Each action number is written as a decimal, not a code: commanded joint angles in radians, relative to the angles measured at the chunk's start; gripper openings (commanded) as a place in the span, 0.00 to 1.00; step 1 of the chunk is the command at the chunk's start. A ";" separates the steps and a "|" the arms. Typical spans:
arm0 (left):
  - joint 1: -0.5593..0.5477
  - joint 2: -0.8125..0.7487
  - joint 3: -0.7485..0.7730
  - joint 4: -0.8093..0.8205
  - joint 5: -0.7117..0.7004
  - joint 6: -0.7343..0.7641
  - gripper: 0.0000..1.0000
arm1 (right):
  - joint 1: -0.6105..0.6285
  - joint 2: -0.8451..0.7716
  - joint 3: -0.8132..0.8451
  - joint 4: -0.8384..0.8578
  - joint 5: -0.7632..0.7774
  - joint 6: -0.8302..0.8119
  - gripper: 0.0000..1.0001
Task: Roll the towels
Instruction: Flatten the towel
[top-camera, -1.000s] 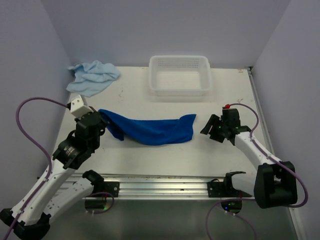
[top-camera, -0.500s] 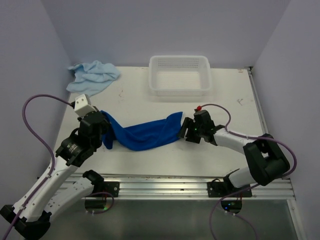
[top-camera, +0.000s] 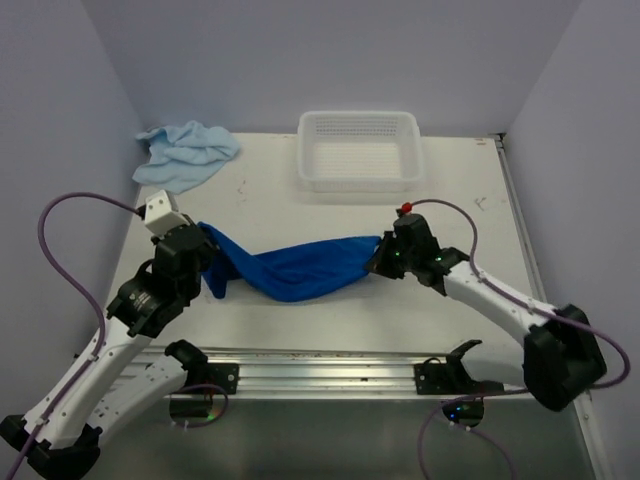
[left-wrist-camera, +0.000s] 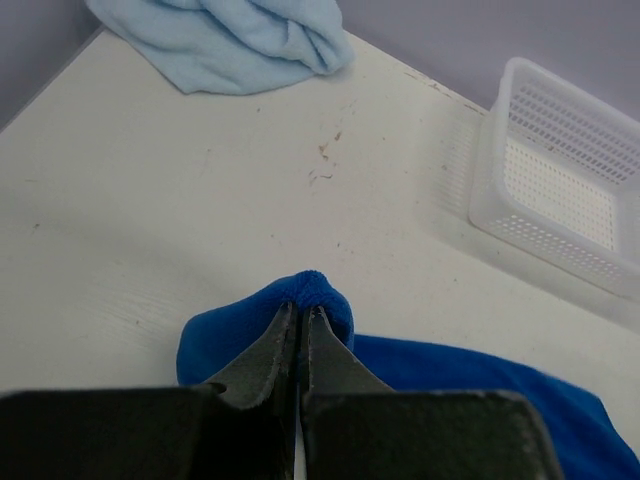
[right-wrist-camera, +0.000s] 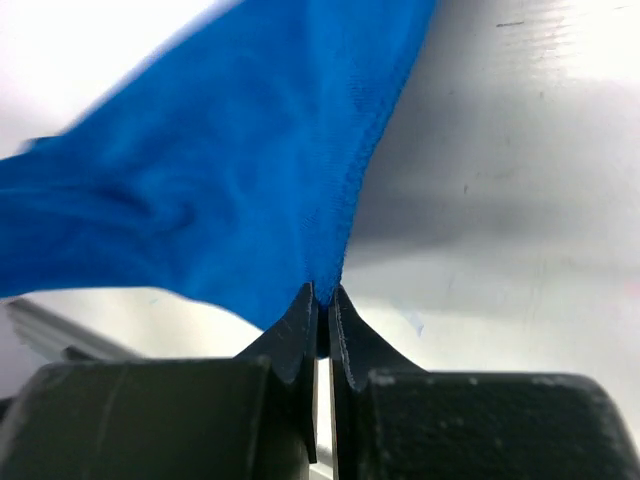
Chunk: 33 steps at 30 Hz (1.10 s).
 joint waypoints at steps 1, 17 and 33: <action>0.004 -0.060 0.044 0.014 -0.059 0.027 0.00 | 0.002 -0.265 0.111 -0.307 0.069 0.014 0.00; 0.055 0.246 -0.113 0.209 -0.013 -0.030 0.00 | -0.268 0.306 0.436 -0.324 -0.061 -0.049 0.54; 0.072 0.251 -0.132 0.206 0.068 -0.004 0.00 | -0.271 0.093 0.328 -0.338 0.066 -0.141 0.67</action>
